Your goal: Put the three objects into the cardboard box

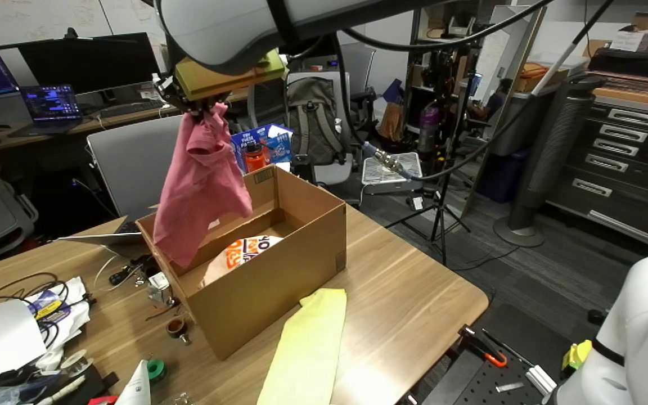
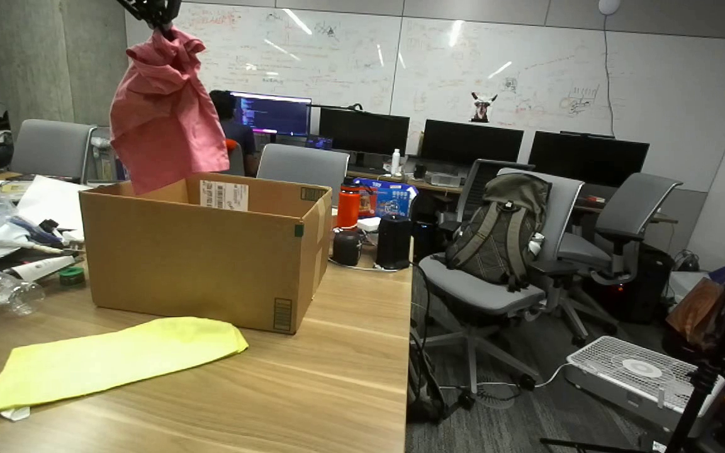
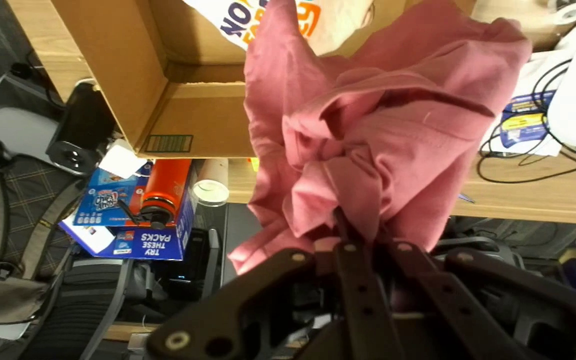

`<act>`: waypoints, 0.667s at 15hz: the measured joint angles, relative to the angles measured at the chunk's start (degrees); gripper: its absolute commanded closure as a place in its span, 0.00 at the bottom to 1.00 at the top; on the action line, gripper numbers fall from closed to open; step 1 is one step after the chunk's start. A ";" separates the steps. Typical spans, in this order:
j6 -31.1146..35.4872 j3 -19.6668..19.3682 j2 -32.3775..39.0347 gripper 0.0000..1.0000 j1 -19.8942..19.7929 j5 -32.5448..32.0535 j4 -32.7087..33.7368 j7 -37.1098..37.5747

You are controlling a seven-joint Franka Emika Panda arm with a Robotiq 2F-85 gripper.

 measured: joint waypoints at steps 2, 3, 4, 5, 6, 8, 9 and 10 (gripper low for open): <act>-3.27 -0.13 0.86 0.98 -0.34 -2.29 1.66 0.09; -4.78 -0.21 1.37 0.98 -0.46 -3.26 2.51 0.09; -6.14 -0.31 1.94 0.98 -0.55 -3.98 3.37 0.09; -7.27 -0.39 2.56 0.98 -0.62 -4.56 4.21 0.09; -8.26 -0.46 3.23 0.98 -0.67 -5.29 4.99 0.08; -10.00 -0.58 4.76 0.98 -0.68 -6.25 6.61 0.06; -10.79 -0.61 5.63 0.98 -0.68 -6.45 7.49 0.05; -11.43 -0.66 6.50 0.98 -0.68 -6.55 8.31 0.04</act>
